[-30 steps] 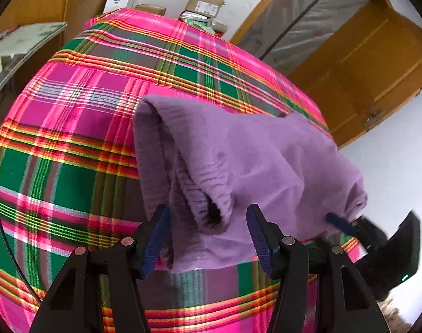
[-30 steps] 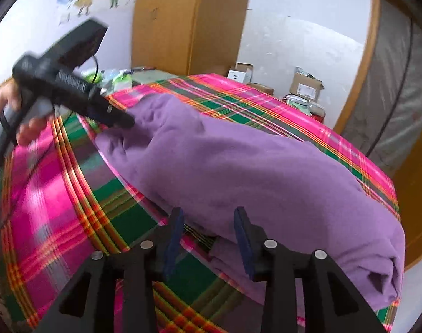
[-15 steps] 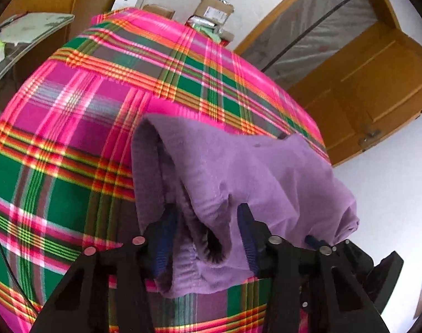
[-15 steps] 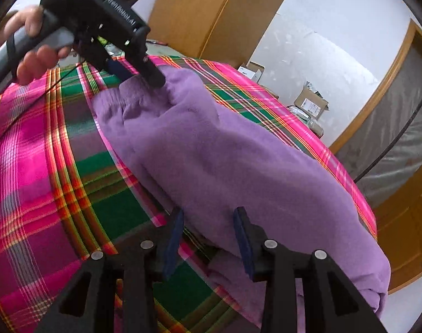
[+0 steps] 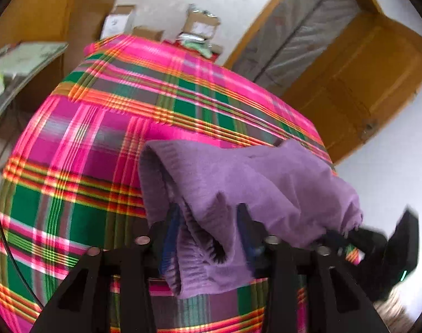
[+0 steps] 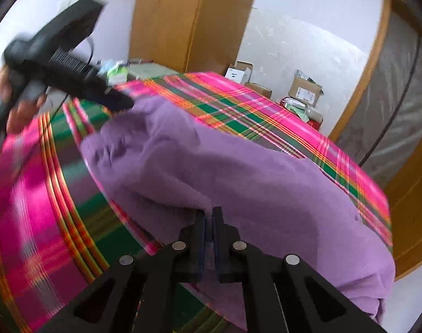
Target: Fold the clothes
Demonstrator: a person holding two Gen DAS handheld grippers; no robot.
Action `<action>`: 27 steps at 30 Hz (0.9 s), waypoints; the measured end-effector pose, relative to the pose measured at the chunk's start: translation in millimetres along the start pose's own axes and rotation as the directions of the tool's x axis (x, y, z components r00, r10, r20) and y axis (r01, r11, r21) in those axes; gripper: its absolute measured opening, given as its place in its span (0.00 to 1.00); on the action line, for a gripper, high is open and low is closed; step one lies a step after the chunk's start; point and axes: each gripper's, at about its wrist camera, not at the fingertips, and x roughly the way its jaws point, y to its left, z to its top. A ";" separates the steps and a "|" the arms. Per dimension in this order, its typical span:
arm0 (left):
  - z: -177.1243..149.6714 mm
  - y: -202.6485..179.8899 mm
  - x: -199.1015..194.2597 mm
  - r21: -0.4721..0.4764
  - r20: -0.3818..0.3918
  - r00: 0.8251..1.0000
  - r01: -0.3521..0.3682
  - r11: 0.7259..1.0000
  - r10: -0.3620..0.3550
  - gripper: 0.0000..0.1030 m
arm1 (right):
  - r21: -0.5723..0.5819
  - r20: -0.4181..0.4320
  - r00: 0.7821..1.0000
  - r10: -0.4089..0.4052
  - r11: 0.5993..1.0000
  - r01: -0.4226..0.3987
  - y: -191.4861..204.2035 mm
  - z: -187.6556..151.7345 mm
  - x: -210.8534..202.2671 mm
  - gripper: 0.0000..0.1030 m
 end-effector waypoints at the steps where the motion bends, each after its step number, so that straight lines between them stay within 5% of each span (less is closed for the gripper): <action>1: -1.8 -0.6 -1.2 0.006 -0.007 1.000 0.000 1.000 0.000 0.60 | 0.012 0.005 1.000 -0.003 1.000 0.003 -2.5 2.3 -0.5 0.05; 5: -9.2 -5.1 -2.0 0.025 -0.045 0.999 -0.023 0.999 0.024 0.63 | 0.024 0.024 0.999 -0.025 0.999 0.025 -8.1 8.6 -2.3 0.05; 10: -20.7 -6.3 2.2 -0.036 -0.105 0.994 0.025 0.999 -0.029 0.70 | 0.035 0.041 0.999 -0.021 0.999 0.020 -11.4 12.0 -2.1 0.05; 20: -20.3 -1.2 23.2 -0.110 -0.135 0.989 -0.070 0.992 0.055 0.70 | 0.063 0.070 0.997 -0.008 0.998 0.003 -15.5 6.0 -9.4 0.05; 27: -19.7 8.0 23.4 -0.201 -0.121 0.992 -0.050 0.978 0.026 0.70 | 0.103 0.096 0.995 0.007 0.995 -0.017 -25.0 7.4 -15.2 0.05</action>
